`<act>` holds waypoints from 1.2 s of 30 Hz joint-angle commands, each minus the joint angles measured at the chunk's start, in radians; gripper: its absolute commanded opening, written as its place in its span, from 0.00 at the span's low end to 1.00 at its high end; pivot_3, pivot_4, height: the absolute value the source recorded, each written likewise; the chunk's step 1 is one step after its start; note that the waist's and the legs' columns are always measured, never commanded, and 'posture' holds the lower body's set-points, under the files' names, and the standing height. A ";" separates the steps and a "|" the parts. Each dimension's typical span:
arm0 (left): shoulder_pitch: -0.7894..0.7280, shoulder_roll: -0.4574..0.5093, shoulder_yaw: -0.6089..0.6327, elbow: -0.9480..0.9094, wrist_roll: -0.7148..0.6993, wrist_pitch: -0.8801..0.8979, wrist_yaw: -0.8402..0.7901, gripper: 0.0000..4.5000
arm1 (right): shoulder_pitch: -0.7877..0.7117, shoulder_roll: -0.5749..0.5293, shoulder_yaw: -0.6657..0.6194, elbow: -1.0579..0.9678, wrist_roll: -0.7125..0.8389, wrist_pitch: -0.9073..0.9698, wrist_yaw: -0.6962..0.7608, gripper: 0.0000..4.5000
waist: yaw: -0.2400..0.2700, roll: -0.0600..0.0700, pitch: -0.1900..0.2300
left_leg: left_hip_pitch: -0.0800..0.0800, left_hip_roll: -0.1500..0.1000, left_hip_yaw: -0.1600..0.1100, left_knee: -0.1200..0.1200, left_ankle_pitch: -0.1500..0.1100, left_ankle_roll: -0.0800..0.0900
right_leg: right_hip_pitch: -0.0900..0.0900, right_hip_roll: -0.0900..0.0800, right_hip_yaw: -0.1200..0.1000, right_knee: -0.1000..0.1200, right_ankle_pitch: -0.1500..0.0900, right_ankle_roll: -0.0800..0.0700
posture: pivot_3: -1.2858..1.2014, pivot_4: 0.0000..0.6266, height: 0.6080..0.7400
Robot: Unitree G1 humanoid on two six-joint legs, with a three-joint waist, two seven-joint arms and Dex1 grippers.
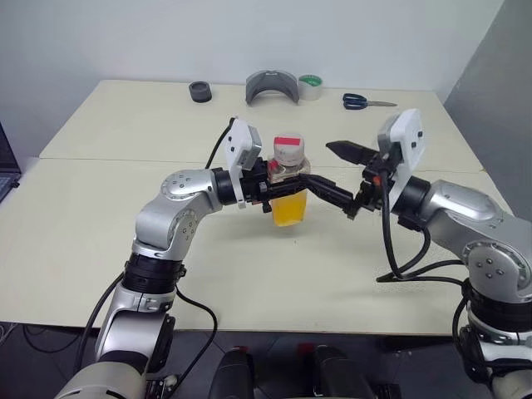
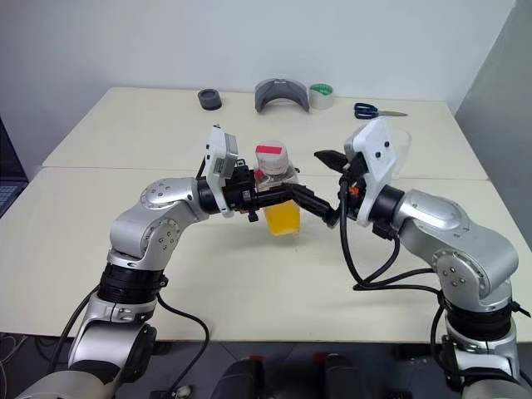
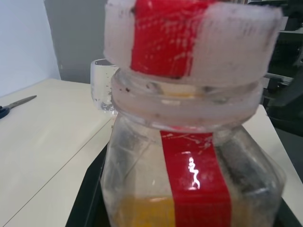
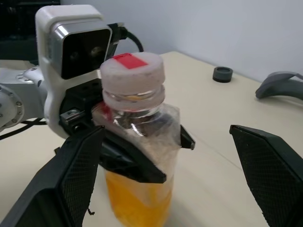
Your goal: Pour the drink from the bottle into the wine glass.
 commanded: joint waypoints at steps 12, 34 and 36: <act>-0.019 -0.004 0.015 -0.054 -0.018 -0.008 -0.003 0.40 | -0.156 0.105 0.052 0.082 -0.023 -0.059 0.008 1.00 | 0.000 0.000 0.000 | 0.000 0.000 0.000 0.000 0.000 0.000 | 0.000 0.000 0.000 0.000 0.000 0.000 | 0.52 0.24 1.00; -0.022 -0.007 0.017 -0.064 -0.018 0.004 0.003 0.40 | -0.190 0.137 0.080 0.151 -0.077 -0.103 0.067 0.80 | 0.000 0.000 0.000 | 0.000 0.000 0.000 0.000 0.000 0.000 | 0.000 0.000 0.000 0.000 0.000 0.000 | 0.52 0.24 1.00; -0.021 -0.008 0.016 -0.065 -0.017 0.004 0.004 0.40 | -0.188 0.135 0.079 0.149 -0.075 -0.101 0.071 0.64 | 0.000 0.000 0.000 | 0.000 0.000 0.000 0.000 0.000 0.000 | 0.000 0.000 0.000 0.000 0.000 0.000 | 0.52 0.24 1.00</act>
